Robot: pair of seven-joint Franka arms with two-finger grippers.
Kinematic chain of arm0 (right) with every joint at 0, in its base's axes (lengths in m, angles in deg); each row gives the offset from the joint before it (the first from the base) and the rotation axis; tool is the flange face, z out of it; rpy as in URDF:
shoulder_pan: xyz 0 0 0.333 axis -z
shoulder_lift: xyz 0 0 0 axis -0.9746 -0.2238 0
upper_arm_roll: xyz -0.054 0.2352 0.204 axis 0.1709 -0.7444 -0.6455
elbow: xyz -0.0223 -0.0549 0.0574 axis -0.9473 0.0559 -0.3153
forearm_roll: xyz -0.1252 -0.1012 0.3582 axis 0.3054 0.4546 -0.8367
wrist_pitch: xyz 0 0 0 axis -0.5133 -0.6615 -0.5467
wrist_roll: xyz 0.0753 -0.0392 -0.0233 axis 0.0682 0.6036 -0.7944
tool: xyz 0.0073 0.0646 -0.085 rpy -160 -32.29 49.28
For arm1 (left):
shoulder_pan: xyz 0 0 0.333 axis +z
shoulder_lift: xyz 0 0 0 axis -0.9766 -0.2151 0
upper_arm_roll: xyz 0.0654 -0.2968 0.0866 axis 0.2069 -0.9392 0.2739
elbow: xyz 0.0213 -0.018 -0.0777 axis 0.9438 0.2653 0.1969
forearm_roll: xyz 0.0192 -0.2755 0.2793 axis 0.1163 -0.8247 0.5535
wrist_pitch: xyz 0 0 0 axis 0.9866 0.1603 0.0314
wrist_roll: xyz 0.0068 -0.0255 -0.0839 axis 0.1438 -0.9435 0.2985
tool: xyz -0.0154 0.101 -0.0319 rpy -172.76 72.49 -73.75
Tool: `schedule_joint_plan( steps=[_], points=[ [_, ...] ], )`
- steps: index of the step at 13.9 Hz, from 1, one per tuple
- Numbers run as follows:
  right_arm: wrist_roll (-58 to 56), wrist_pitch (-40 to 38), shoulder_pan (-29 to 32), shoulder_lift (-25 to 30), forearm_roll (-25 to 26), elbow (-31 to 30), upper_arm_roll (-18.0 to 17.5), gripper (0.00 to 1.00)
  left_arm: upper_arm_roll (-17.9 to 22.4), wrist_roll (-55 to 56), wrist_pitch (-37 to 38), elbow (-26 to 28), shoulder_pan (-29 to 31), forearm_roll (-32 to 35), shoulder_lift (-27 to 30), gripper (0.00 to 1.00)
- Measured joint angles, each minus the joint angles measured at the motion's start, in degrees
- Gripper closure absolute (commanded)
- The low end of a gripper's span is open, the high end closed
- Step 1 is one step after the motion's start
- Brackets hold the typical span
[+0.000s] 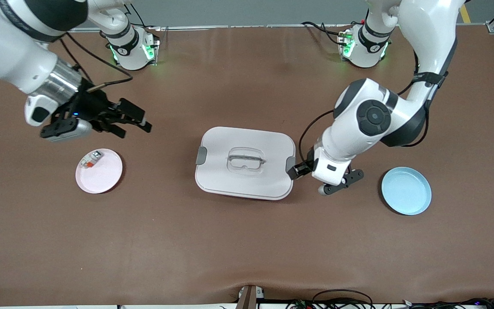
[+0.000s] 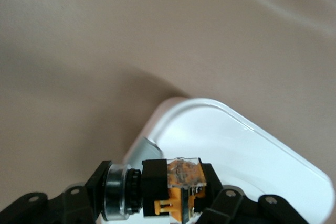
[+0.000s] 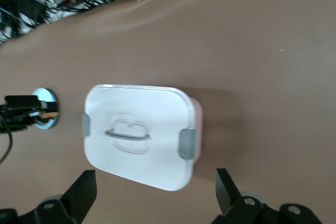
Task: Transfer orange switch to right arm and place
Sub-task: 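Carry the switch over the box while the right gripper approaches it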
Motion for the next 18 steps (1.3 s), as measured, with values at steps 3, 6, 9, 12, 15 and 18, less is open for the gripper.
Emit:
schedule_joint_plan(
  steps=[3,6,9,12,15,18],
  points=[
    [4.48,7.46,-3.73,2.01,-4.46,-6.57,-0.02,0.0,-0.06,6.06,0.0,-3.53,-3.31,-5.96,0.0,1.0],
    [9.5,13.29,-7.42,2.22,-7.59,-8.59,-0.05,0.0,-0.09,13.37,0.03,-5.42,-6.01,-10.37,0.01,1.0],
    [9.93,16.82,-8.53,2.23,-13.42,-10.05,-0.03,0.0,-0.13,19.31,0.03,-6.01,-7.23,-16.06,0.0,1.0],
    [9.97,20.1,-9.48,2.23,-16.36,-10.78,-0.01,0.0,-0.19,25.04,0.03,-7.03,-8.26,-20.86,0.0,1.0],
    [10.85,21.61,-11.43,2.23,-17.91,-10.98,-0.01,0.0,-0.23,32.01,-0.01,-8.42,-10.51,-21.53,0.0,1.0],
    [12.34,21.65,-11.9,2.15,-17.93,-11.23,0.0,0.0,-0.25,34.91,0.0,-9.28,-11.88,-21.8,0.01,1.0]
  ],
)
